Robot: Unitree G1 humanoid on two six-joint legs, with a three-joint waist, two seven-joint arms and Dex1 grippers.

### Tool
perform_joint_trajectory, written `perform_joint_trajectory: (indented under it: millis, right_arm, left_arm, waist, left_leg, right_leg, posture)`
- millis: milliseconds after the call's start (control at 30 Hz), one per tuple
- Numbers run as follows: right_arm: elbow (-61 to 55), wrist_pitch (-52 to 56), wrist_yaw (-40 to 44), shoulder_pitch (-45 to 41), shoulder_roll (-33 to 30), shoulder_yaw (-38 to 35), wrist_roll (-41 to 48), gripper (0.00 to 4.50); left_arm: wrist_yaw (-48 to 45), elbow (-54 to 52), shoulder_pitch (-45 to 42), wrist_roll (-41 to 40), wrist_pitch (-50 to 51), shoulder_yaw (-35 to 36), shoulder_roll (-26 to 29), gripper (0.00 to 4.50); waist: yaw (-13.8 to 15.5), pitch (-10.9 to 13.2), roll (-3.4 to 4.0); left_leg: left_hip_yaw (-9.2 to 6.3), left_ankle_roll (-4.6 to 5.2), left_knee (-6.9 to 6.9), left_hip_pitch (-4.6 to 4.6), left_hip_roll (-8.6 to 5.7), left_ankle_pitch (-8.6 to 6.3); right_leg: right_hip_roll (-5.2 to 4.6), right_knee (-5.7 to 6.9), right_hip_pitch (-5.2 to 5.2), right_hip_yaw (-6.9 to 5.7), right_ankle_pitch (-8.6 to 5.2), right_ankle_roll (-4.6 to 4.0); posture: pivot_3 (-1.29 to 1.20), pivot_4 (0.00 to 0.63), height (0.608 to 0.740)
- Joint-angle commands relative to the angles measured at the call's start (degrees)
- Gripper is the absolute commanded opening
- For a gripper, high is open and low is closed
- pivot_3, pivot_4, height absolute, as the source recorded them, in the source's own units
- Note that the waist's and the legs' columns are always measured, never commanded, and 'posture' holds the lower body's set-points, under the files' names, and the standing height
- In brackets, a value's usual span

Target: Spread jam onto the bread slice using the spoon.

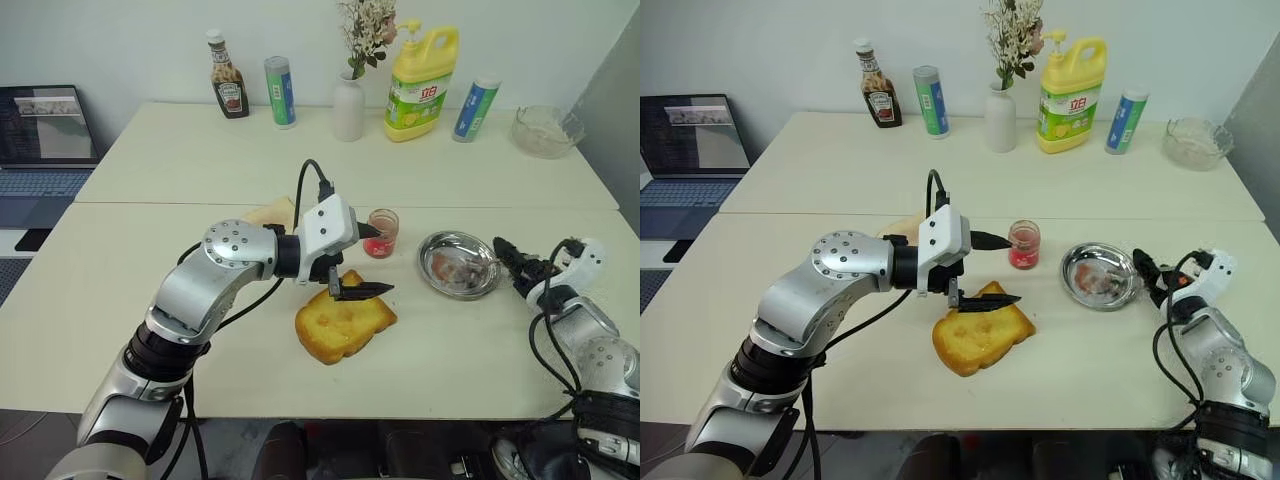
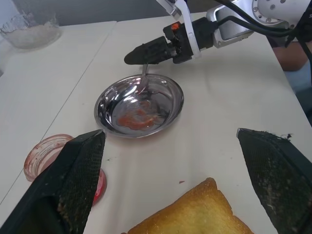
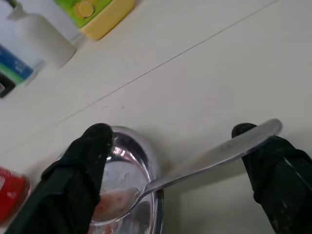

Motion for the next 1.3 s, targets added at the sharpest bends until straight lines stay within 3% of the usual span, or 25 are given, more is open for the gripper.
perform_joint_trajectory:
  millis: [33,333,667,867,1133,1300]
  right_arm:
    - [-6.18,-3.71,3.67,1.76,-2.29,2.81,-5.49,4.46]
    - [-9.59,-10.14,8.76,4.04,-5.46,7.73,-16.34,4.46]
    - [-8.91,-24.46,12.53,7.08,-9.65,12.48,-31.66,4.46]
    - [-10.45,-22.89,15.10,7.23,-7.85,10.50,-27.00,4.46]
    - [-8.39,-29.49,12.95,5.64,-7.94,10.46,-32.65,4.46]
    - [-10.67,-23.03,11.52,3.58,-2.60,7.05,-23.54,4.46]
  left_arm:
    - [0.11,-0.89,-0.80,0.44,-1.25,0.10,-0.53,4.50]
    - [0.23,-0.79,-0.84,1.08,-1.72,-0.01,-1.29,4.50]
    - [0.00,-0.95,-0.40,2.00,-2.51,-0.06,-1.20,4.50]
    - [-0.14,-1.11,-0.24,2.30,-2.67,-0.16,-1.28,4.50]
    - [-0.23,-0.58,-0.14,2.82,-3.60,-0.40,-1.44,4.50]
    - [-0.33,-0.60,0.11,2.97,-4.06,-0.56,-1.33,4.50]
  waist:
    - [-0.04,-0.01,0.01]
    - [0.00,0.00,0.01]
    - [0.07,0.00,0.00]
    - [0.02,0.00,0.00]
    - [0.05,0.00,0.00]
    - [0.02,0.00,0.00]
  left_leg:
    - [0.01,0.00,0.00,0.00,0.00,0.00]
    - [-0.01,0.00,0.03,0.00,-0.01,0.00]
    - [-0.02,-0.01,0.05,0.01,-0.01,0.01]
    - [-0.03,-0.01,0.09,0.03,-0.01,0.01]
    - [-0.01,-0.01,0.10,0.03,-0.02,0.01]
    - [-0.04,-0.02,0.10,0.03,-0.01,0.01]
  right_leg:
    - [0.00,0.00,0.00,0.01,0.00,0.00]
    - [0.00,0.01,0.00,-0.01,0.00,0.00]
    - [0.00,0.02,0.01,-0.03,0.00,0.00]
    - [-0.01,0.05,0.04,-0.03,0.01,0.00]
    - [-0.03,0.06,0.04,-0.02,0.01,0.00]
    - [-0.02,0.08,0.05,-0.04,0.02,-0.01]
  posture:
    - [0.00,0.150,0.740]
    - [0.00,0.150,0.740]
    - [0.00,0.150,0.740]
    - [0.00,0.150,0.740]
    - [0.00,0.150,0.740]
    - [0.00,0.150,0.740]
